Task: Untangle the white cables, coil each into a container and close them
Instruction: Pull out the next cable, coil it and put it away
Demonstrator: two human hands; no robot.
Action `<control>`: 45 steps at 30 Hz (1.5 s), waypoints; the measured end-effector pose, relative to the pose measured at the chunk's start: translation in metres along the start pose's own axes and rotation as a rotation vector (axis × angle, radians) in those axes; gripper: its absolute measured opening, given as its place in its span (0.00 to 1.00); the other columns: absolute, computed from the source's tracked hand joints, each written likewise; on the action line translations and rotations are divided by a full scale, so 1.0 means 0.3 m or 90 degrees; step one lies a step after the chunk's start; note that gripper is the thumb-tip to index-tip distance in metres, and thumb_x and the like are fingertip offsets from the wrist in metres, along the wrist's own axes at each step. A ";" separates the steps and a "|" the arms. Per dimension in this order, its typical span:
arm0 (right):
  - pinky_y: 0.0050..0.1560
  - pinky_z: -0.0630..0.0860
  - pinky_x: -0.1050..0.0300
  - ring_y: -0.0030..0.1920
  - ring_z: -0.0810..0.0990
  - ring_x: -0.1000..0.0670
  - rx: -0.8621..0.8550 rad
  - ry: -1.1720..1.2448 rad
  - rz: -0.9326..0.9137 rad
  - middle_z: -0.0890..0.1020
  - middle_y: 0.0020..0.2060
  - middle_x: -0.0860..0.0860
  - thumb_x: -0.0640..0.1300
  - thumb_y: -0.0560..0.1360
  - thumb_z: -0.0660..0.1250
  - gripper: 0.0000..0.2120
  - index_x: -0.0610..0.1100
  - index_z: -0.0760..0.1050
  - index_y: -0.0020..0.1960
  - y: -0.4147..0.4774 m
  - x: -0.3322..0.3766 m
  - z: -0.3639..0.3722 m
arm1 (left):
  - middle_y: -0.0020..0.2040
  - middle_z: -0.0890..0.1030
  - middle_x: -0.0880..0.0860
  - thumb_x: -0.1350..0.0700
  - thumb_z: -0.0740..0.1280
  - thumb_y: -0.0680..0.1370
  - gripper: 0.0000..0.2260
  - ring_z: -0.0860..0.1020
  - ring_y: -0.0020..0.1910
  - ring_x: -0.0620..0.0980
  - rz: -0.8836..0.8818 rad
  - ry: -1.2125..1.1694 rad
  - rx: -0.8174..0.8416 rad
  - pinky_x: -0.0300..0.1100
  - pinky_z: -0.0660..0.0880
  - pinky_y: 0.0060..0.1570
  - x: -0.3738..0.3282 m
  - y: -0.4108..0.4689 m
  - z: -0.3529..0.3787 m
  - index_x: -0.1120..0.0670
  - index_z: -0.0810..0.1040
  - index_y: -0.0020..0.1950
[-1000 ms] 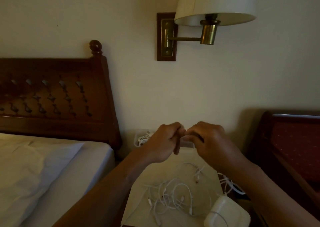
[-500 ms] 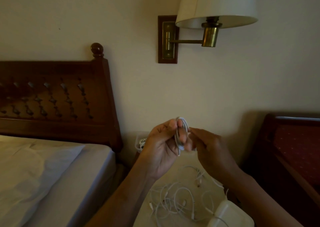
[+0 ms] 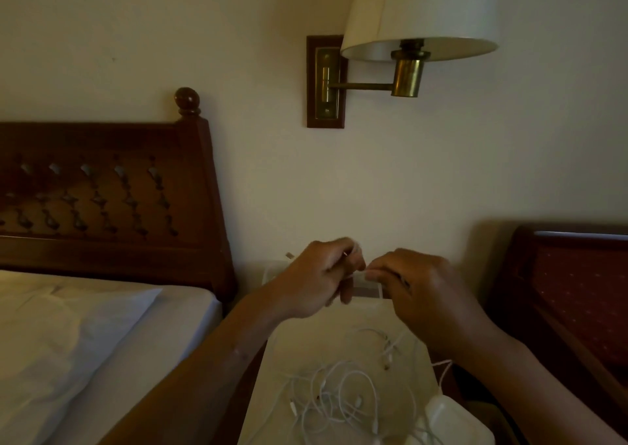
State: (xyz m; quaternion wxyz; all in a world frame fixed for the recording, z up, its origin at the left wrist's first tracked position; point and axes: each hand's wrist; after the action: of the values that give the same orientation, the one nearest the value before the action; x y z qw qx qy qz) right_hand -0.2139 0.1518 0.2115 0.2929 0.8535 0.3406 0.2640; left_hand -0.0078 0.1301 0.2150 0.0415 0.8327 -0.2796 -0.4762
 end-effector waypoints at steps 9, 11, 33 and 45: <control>0.40 0.78 0.59 0.43 0.80 0.57 -0.169 0.053 -0.032 0.81 0.45 0.54 0.36 0.79 0.69 0.08 0.47 0.84 0.51 0.045 -0.054 0.024 | 0.30 0.67 0.53 0.53 0.56 0.86 0.15 0.62 0.26 0.47 0.011 -0.421 0.082 0.40 0.64 0.31 0.017 -0.074 0.063 0.62 0.76 0.53; 0.42 0.79 0.59 0.43 0.82 0.56 -0.189 0.160 0.027 0.83 0.44 0.53 0.32 0.79 0.68 0.12 0.48 0.83 0.52 0.042 -0.042 0.064 | 0.30 0.67 0.52 0.54 0.58 0.86 0.12 0.62 0.26 0.46 0.035 -0.531 0.068 0.40 0.63 0.30 0.001 -0.082 0.080 0.62 0.76 0.52; 0.34 0.78 0.52 0.35 0.80 0.58 -0.016 -0.046 -0.002 0.83 0.40 0.60 0.50 0.79 0.69 0.04 0.55 0.83 0.48 -0.024 0.034 -0.068 | 0.32 0.77 0.61 0.54 0.57 0.88 0.17 0.69 0.26 0.58 0.002 -0.098 0.049 0.53 0.71 0.31 0.023 -0.036 0.040 0.63 0.76 0.48; 0.43 0.80 0.57 0.43 0.84 0.52 -0.167 0.303 0.049 0.84 0.43 0.55 0.40 0.82 0.65 0.08 0.44 0.84 0.55 -0.019 -0.011 0.056 | 0.27 0.55 0.49 0.52 0.59 0.83 0.14 0.53 0.22 0.46 0.030 -0.717 0.099 0.42 0.55 0.26 -0.055 -0.121 0.073 0.57 0.75 0.42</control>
State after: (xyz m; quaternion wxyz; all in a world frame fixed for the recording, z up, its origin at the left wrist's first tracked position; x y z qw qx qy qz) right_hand -0.2074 0.1475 0.1951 0.3026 0.7346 0.3299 0.5099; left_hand -0.0167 0.1731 0.2036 -0.1648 0.4443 -0.3116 -0.8236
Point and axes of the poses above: each hand's wrist, its own y-axis towards the middle knuckle, its own z-axis out of the palm, x = y × z
